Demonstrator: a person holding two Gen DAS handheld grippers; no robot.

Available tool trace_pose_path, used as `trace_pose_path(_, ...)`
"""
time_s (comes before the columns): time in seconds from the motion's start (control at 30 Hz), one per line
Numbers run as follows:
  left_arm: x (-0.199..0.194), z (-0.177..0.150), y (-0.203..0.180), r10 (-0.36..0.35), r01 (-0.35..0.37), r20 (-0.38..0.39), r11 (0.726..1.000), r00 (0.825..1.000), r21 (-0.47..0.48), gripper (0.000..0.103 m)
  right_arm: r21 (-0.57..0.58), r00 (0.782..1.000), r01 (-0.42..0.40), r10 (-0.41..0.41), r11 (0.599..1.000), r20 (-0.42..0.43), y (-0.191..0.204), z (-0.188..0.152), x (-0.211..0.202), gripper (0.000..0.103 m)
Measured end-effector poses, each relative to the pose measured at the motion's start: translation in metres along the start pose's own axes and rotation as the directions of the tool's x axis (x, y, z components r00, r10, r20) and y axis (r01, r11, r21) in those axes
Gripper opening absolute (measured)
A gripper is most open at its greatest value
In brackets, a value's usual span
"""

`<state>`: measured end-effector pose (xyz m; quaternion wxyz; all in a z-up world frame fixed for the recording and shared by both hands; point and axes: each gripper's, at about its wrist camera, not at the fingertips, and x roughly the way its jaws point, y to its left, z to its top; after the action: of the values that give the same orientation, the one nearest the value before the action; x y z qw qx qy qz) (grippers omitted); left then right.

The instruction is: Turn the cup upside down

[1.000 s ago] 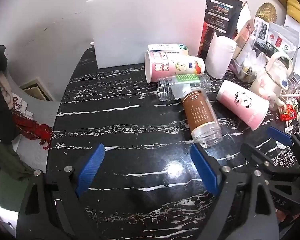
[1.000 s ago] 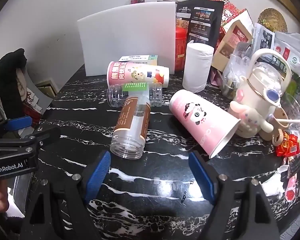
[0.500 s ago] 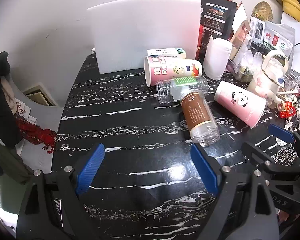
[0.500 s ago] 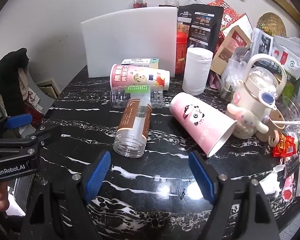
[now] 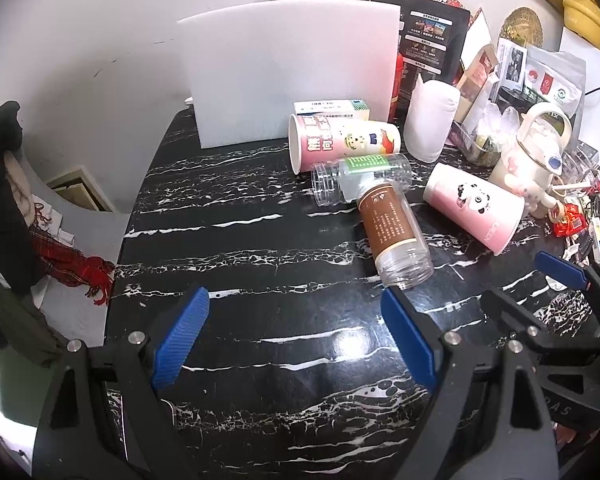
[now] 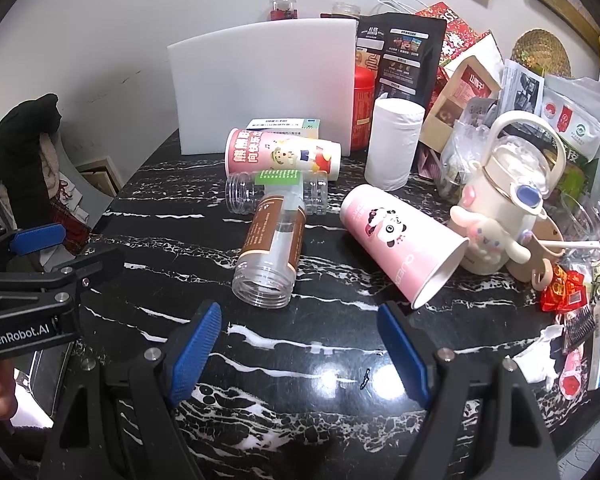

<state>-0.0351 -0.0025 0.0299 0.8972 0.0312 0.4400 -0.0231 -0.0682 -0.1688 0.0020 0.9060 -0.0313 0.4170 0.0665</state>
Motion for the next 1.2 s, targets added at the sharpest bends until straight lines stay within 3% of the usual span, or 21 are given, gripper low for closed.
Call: trace_pose_path(1.2, -0.013, -0.008, -0.004, -0.005, 0.005, -0.001, 1.000, 1.000, 0.010, 0.087, -0.013, 1.000, -0.003, 0.003, 1.000, -0.003, 0.004, -0.007, -0.011, 0.081)
